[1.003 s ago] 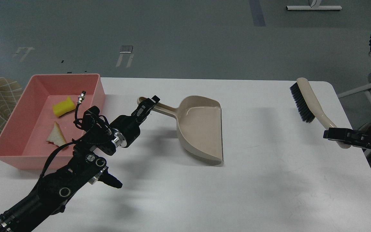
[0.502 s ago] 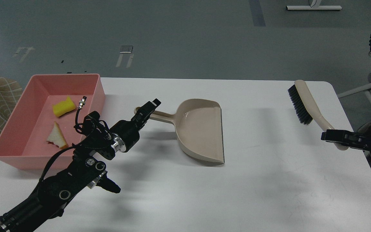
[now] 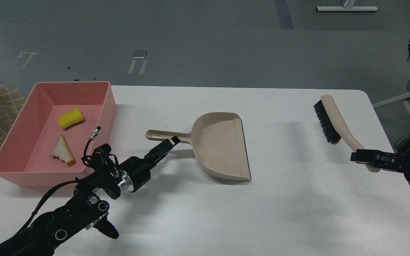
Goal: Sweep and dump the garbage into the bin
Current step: 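Set the brush down on the table and release both grippers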
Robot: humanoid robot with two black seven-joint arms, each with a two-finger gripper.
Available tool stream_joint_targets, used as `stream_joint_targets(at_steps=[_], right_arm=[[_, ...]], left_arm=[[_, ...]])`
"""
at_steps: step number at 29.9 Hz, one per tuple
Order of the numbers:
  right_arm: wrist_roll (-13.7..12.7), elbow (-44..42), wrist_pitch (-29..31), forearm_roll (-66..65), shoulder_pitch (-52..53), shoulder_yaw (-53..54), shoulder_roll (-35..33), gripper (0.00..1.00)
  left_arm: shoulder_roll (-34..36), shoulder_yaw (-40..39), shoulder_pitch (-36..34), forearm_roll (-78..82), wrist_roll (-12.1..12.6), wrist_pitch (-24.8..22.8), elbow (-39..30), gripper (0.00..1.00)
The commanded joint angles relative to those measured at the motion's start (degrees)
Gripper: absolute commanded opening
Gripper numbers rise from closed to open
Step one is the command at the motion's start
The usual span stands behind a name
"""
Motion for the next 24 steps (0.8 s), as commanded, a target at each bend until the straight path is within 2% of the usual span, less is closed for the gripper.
stream_joint_targets(at_steps=[1,7,12,21,24], right_arm=[[0.0,0.0,0.0,0.0,-1.1,0.0,0.6,0.0],[-0.1,-0.2,0.0,-0.1,-4.2,0.3,2.9,0.0],[-0.2,-0.4,0.0,-0.2,-4.7,0.1,3.0,0.0],[-0.7,-0.6,0.0,-0.3,-6.5,0.2,3.2,0.01],[-1.0,-0.8,0.0,-0.2,-6.5,0.5,3.2,0.22]], left_arm=[[0.8,0.0,1.1,-0.1,-1.1,-0.2,-0.9,0.95],[4.1,-0.1,3.0,-0.2,-2.9,-1.0,-4.0,0.96],[8.3,-0.5,5.3,-2.4,-5.9,-3.4,-6.3,0.96],[10.2,-0.9,6.4,-4.7,-6.8,-3.4,-7.3,0.96],[10.2,-1.1,6.3,-4.8,-6.8,-3.4,-7.4,0.96]])
